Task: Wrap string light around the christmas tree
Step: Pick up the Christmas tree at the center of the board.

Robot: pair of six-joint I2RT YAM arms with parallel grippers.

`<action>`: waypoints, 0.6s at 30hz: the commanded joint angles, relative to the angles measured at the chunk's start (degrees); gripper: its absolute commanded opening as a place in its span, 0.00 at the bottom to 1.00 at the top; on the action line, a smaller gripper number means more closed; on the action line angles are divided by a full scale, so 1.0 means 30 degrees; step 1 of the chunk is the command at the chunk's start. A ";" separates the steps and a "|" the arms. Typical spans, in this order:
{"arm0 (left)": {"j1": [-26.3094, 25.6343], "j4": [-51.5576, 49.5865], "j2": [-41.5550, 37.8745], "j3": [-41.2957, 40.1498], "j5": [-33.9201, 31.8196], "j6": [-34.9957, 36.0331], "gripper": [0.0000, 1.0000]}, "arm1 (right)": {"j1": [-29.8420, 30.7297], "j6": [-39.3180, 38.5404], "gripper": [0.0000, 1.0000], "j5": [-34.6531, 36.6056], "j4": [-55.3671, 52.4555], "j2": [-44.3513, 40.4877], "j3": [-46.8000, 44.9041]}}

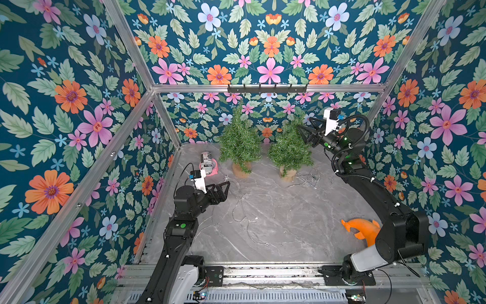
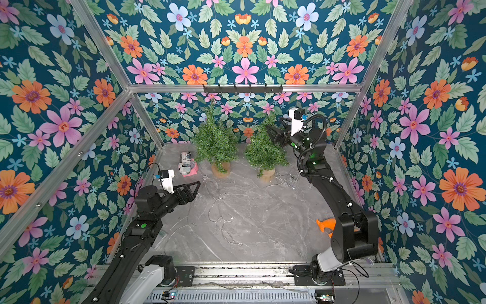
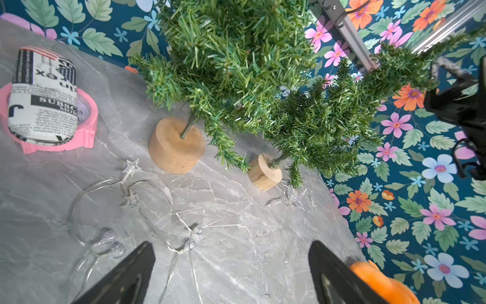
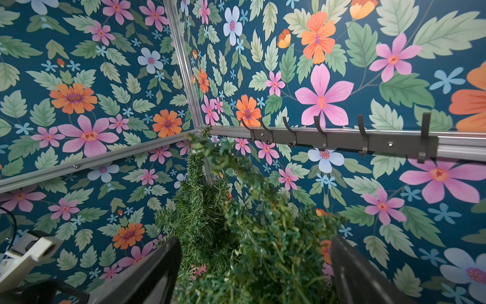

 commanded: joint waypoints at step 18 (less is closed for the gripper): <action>0.0064 -0.0653 0.0380 0.0827 -0.0570 0.0823 0.96 | 0.0809 -0.0506 0.84 0.2217 0.0636 0.3234 0.2085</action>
